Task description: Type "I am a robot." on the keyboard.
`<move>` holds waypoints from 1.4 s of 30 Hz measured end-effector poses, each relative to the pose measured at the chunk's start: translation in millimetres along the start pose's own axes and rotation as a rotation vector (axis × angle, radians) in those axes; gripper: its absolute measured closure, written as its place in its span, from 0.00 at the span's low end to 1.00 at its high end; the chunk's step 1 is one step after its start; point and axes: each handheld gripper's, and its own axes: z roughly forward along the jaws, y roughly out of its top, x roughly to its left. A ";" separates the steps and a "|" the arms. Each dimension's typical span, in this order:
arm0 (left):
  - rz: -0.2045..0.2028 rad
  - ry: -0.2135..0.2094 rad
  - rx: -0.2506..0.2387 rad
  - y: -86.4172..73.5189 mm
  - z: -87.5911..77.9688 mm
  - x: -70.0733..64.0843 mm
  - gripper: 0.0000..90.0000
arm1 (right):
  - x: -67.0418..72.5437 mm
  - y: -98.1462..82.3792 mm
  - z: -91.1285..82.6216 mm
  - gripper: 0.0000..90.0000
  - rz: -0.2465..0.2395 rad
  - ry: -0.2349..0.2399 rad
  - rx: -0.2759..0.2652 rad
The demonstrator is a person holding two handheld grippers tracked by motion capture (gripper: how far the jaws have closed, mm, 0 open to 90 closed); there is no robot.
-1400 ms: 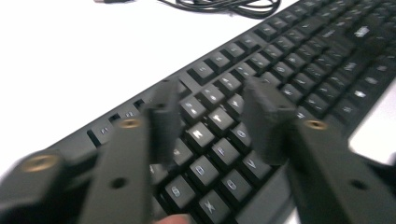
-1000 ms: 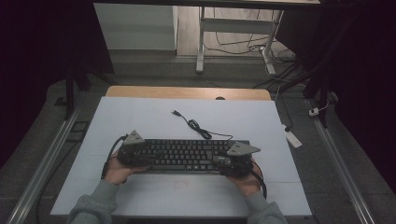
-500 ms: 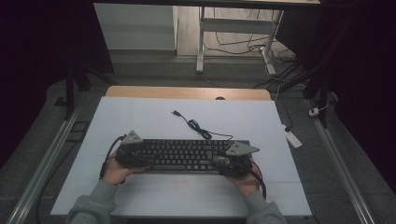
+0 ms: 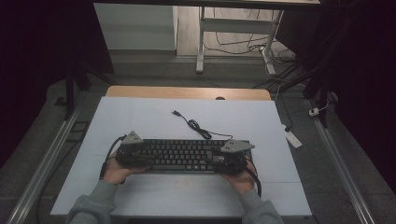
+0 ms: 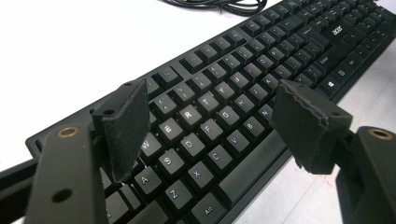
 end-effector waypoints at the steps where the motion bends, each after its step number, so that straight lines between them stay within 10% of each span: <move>1: 0.000 0.000 0.001 0.0 0.1 -0.2 0.31 | 0.5 2.2 1.2 0.56 -0.001 -0.003 0.002; 15: 0.009 0.000 0.016 -0.9 4.0 -2.5 0.30 | 7.1 18.5 30.6 0.98 -0.019 0.066 0.050; 42: 0.019 -0.002 0.020 -1.6 4.8 -2.9 0.30 | 9.4 28.5 85.5 0.99 -0.003 0.064 0.140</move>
